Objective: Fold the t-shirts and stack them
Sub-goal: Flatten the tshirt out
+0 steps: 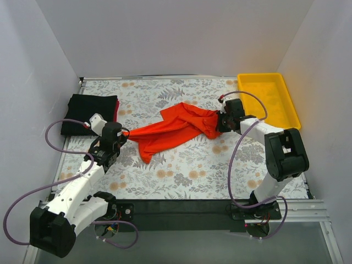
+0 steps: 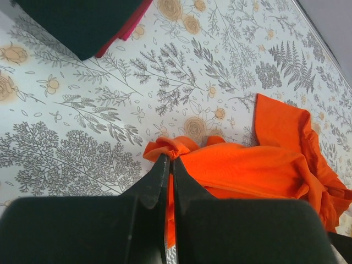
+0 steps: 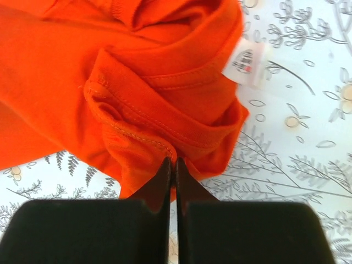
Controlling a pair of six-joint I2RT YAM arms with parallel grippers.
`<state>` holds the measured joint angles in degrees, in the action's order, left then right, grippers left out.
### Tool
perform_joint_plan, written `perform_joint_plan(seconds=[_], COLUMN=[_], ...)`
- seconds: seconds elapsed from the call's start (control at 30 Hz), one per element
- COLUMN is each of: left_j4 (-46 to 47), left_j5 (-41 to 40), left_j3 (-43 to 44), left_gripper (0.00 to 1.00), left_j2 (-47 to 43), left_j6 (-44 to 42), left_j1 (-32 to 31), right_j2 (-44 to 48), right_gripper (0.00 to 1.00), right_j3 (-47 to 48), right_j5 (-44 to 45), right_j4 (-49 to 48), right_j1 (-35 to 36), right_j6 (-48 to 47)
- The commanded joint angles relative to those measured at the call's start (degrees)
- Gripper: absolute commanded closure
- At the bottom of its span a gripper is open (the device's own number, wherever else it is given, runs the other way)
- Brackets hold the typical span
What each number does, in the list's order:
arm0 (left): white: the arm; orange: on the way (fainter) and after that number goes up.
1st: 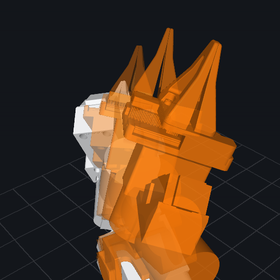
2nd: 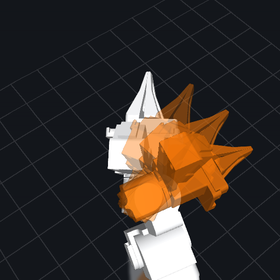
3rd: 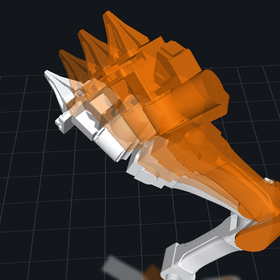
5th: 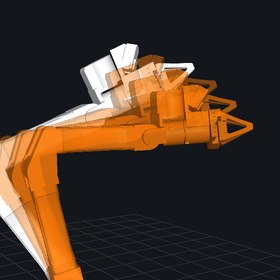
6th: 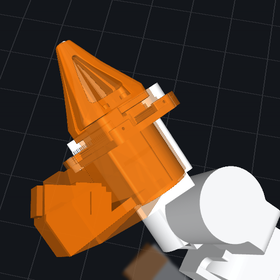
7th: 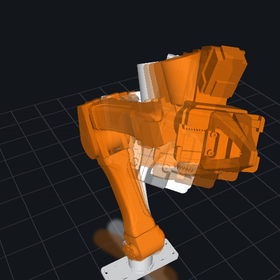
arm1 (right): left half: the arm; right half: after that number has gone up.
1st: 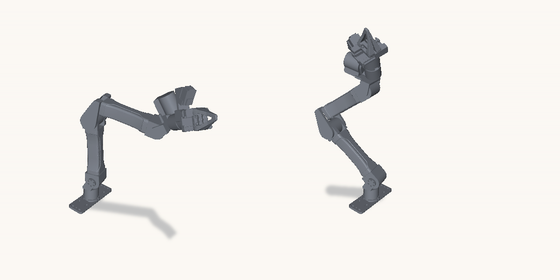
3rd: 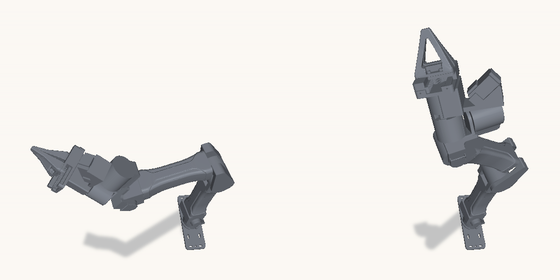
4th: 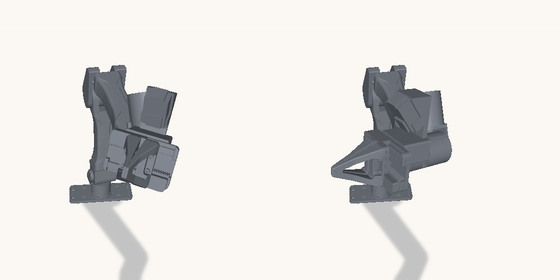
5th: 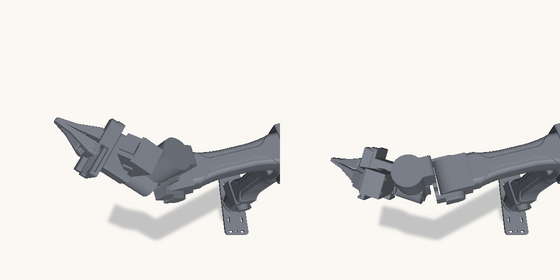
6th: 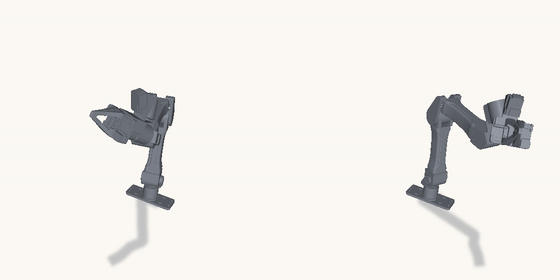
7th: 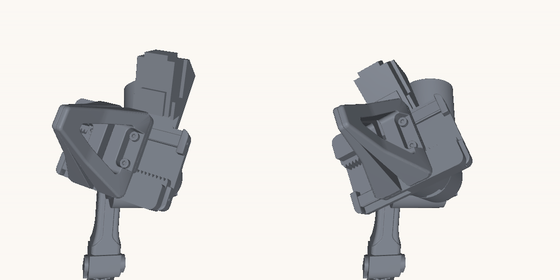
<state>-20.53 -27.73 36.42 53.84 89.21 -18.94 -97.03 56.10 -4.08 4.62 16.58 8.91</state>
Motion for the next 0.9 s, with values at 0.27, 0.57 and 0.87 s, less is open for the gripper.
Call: perform_joint_plan(seconds=[0.27, 0.57, 0.87], left_j4=[-5.74, -3.55, -1.35], left_j5=[-10.24, -8.76, -4.27], left_j3=[5.15, 1.55, 1.19], left_gripper=[1.00, 1.00, 1.00], left_j2=[-6.46, -7.00, -1.73], left_j6=[-10.10, -13.45, -14.94], left_j1=[-0.05, -0.05, 0.04], right_j2=[11.43, -1.55, -6.16], right_gripper=[0.99, 0.93, 0.47], right_j3=[13.67, 32.31, 29.81], right_j5=[9.26, 2.08, -1.29], right_j4=[13.82, 19.81, 21.04], right_j1=[-8.48, -8.93, -6.12], right_j6=[-3.10, -0.30, 1.46])
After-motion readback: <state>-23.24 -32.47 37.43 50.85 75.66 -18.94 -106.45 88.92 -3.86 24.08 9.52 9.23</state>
